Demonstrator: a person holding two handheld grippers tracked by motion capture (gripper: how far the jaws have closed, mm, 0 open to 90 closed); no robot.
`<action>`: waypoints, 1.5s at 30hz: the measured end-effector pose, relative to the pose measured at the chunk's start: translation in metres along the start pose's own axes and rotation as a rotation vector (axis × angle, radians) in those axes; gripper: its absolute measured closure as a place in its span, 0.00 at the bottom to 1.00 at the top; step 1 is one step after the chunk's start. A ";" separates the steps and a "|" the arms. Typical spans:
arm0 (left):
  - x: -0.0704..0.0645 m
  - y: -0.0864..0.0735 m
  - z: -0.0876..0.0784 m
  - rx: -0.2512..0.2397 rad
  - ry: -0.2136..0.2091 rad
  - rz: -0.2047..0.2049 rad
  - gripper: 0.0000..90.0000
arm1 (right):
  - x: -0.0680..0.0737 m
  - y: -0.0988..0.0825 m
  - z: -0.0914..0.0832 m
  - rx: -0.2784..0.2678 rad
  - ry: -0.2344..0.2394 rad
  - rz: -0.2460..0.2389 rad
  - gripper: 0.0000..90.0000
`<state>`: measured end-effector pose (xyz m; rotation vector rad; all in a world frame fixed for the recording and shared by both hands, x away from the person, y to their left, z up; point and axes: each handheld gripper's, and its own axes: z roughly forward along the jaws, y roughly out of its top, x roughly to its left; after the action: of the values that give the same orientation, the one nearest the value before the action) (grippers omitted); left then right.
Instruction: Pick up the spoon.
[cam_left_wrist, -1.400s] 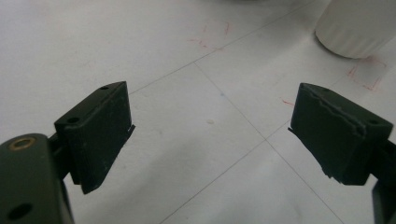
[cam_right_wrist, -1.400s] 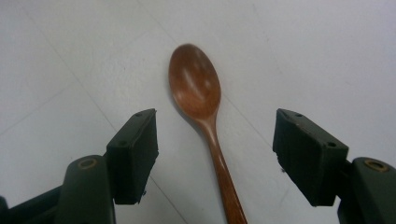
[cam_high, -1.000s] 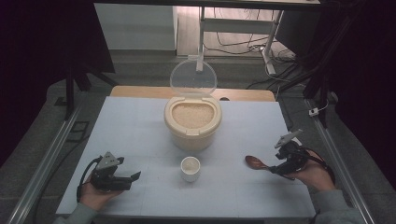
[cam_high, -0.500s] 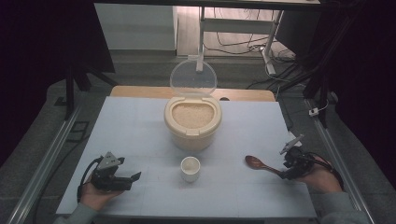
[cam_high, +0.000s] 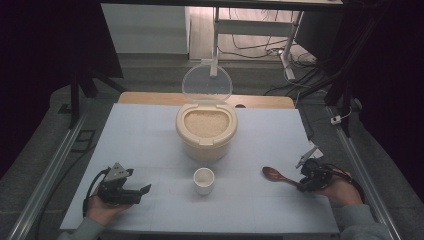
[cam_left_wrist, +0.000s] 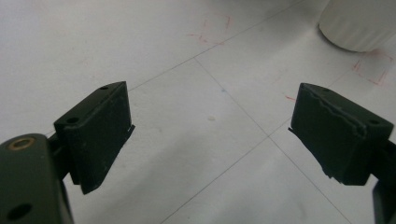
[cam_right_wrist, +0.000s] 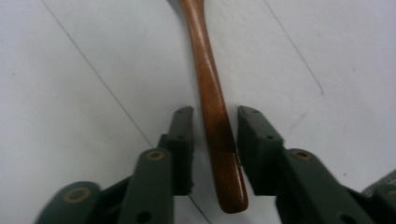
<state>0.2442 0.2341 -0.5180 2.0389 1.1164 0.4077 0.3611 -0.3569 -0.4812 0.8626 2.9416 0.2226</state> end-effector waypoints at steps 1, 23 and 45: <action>0.000 0.000 0.000 0.000 0.000 0.000 0.14 | 0.000 0.001 0.000 0.004 0.002 -0.009 0.79; 0.000 0.000 0.001 0.003 0.002 0.001 0.14 | 0.004 0.000 -0.007 -0.046 -0.033 -0.078 0.87; -0.001 0.001 0.000 0.000 0.002 0.001 0.14 | 0.021 0.001 -0.039 -0.271 -0.008 -0.070 0.87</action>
<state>0.2442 0.2333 -0.5171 2.0397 1.1174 0.4103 0.3402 -0.3493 -0.4428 0.7194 2.8359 0.5949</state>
